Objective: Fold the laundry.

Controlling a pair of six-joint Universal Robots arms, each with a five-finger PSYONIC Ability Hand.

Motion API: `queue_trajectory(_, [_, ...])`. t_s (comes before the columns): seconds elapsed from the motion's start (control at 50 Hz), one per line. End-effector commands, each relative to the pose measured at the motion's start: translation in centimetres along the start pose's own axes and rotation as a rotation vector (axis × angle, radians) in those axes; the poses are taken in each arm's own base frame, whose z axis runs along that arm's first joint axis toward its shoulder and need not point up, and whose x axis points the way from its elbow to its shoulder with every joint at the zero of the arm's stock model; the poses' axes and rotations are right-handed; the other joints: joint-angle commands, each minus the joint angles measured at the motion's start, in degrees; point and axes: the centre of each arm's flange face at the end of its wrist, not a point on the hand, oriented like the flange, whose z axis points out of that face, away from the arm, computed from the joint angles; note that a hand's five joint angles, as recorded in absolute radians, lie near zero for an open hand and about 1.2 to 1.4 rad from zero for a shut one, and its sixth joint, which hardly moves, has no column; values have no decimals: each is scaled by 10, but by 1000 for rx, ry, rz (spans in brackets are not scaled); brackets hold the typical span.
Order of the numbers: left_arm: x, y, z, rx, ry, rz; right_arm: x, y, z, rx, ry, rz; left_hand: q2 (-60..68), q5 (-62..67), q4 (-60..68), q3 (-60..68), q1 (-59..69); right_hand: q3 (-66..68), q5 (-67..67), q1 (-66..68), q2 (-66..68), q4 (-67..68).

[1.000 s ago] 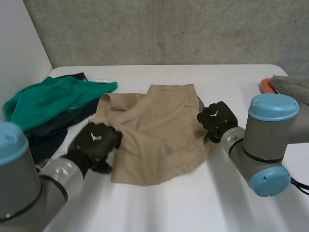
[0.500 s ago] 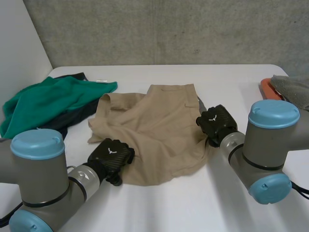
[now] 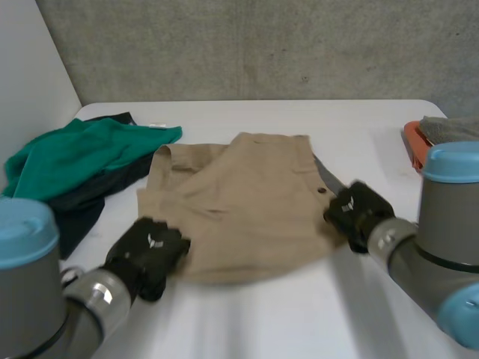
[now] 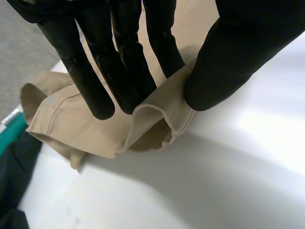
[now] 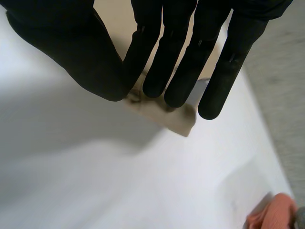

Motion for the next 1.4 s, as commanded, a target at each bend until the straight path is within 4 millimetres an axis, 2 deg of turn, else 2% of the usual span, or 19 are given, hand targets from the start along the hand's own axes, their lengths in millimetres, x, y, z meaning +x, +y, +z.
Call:
queue_trajectory(0.02, [21, 14, -62, -196, 162, 71, -17, 21, -62, -185, -263, -209, 117, 139, 114, 120, 137, 122, 120, 176, 127, 116])
queue_trajectory(0.06, [26, 20, -73, -280, 221, 93, -16, 17, -66, -141, -255, -241, 117, 139, 114, 120, 137, 122, 120, 176, 127, 116])
queue_trajectory(0.12, [26, 20, -74, -308, 241, 104, -18, 13, -64, -95, -243, -233, 117, 139, 114, 120, 137, 122, 120, 176, 127, 116])
queue_trajectory(0.24, [8, 7, -32, -238, 153, 78, -26, 10, -40, -70, -228, -169, 117, 139, 114, 120, 137, 122, 120, 176, 127, 116])
queue_trajectory(0.36, [-26, -14, 28, -114, 3, 46, -11, 6, -4, -88, -110, -65, 117, 139, 114, 120, 137, 122, 120, 176, 127, 116])
queue_trajectory(0.4, [-31, -16, 36, -115, -11, 38, -5, 4, 2, -88, -64, -18, 117, 139, 114, 120, 137, 122, 120, 176, 127, 116])
queue_trajectory(0.42, [-32, -17, 38, -122, -11, 32, -1, 2, 4, -81, -41, 12, 117, 139, 114, 120, 137, 47, 45, 101, 52, 41])
queue_trajectory(0.44, [-32, -17, 40, -136, -2, 23, 4, -1, 5, -74, -10, 82, 117, 139, 114, 120, 137, -188, -191, -134, -183, -194])
queue_trajectory(0.48, [-31, -19, 40, -145, 8, 13, 6, -2, 4, -70, 0, 146, 117, 139, 114, 120, 137, -353, -356, -299, -348, -359])
queue_trajectory(0.58, [-29, -18, 39, -163, 16, -20, 15, -4, -20, -65, -14, 248, 117, 139, 114, 120, 137, -383, -385, -328, -377, -388])
queue_trajectory(0.74, [-40, -19, 49, -140, -49, -38, -15, 10, -51, -87, -189, 193, 117, 139, 114, 120, 137, -452, -454, -397, -446, -457])
queue_trajectory(0.86, [-49, -18, 53, -149, -101, -49, -32, 18, -49, -58, -195, 176, 117, 139, 114, 120, 137, -450, -452, -396, -445, -456])
queue_trajectory(0.96, [-52, -18, 53, -152, -107, -58, -44, 24, -39, -46, -166, 179, 117, 139, 114, 120, 137, -420, -422, -366, -415, -426])
queue_trajectory(1.04, [-49, -18, 47, -156, -98, -83, -43, 29, -28, -40, -95, 194, 117, 139, 114, 120, 137, 57, 54, 111, 62, 51])
queue_trajectory(1.06, [-47, -18, 42, -164, -84, -94, -41, 29, -25, -37, -61, 194, 117, 139, 114, 120, 137, 122, 119, 176, 127, 116])
queue_trajectory(1.12, [-43, -17, 32, -179, -56, -119, -38, 30, -26, -41, -34, 177, 117, 139, 114, 120, 137, 122, 120, 176, 127, 116])
queue_trajectory(1.2, [-30, -14, 5, -234, 36, -153, -38, 29, -46, -66, -84, 71, 117, 139, 114, 120, 137, 122, 120, 176, 127, 116])
queue_trajectory(1.32, [-2, -2, -42, -356, 230, -81, -34, 45, -85, -220, -313, -147, 117, 139, 114, 120, 137, 122, 120, 176, 127, 116])
queue_trajectory(1.4, [8, 2, -48, -374, 286, 1, -20, 37, -78, -153, -297, -151, 117, 139, 114, 120, 137, 122, 120, 176, 127, 116])
